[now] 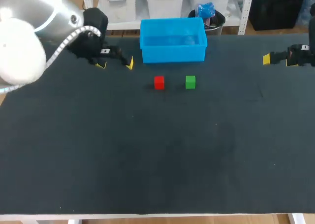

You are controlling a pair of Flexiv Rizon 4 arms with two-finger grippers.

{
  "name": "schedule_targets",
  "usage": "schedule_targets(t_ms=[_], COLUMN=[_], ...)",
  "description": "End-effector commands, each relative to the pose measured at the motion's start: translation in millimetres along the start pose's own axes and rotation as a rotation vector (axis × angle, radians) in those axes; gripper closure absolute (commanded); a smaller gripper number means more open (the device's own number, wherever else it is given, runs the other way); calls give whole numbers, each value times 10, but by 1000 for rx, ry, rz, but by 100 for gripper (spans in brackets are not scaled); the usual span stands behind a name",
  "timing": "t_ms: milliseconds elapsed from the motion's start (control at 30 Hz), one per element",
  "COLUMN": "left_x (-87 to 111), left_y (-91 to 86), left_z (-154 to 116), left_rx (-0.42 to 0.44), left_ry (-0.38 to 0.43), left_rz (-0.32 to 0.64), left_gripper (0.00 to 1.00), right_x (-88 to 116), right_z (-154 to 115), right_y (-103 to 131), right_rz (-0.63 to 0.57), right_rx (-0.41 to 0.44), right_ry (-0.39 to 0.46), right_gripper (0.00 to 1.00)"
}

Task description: Use the left arm to pick the red cube and place it into the blue plastic box first, then use the right arm to grasp the green cube and put it into the same blue plastic box after the first action is fully finished.

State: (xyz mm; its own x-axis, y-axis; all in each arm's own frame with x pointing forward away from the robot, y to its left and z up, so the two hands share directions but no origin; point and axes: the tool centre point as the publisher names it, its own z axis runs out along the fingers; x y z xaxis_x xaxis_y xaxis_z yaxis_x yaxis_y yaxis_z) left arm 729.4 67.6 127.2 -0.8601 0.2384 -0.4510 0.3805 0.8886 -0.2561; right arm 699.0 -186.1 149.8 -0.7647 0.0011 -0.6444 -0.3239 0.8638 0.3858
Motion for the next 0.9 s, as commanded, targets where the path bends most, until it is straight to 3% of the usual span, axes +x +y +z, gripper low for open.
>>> schedule_targets(t_ms=[33, 567, 733, 900], left_x=[-51, -51, -166, -320], left_y=[-17, -17, -138, -318], left_z=[11, 11, 188, 411], left_rx=[-40, -40, -122, -147], left_ry=[69, 69, 138, 161], left_rz=[-1, -1, -6, 11], left_gripper=[0, 0, 0, 0], right_x=[-4, -4, -4, -4], right_z=[9, 9, 9, 9], right_y=[1, 1, 1, 1], right_rz=[0, 0, 0, 0], right_rx=[1, 1, 1, 1], right_ry=[1, 1, 1, 1], right_gripper=[0, 0, 0, 0])
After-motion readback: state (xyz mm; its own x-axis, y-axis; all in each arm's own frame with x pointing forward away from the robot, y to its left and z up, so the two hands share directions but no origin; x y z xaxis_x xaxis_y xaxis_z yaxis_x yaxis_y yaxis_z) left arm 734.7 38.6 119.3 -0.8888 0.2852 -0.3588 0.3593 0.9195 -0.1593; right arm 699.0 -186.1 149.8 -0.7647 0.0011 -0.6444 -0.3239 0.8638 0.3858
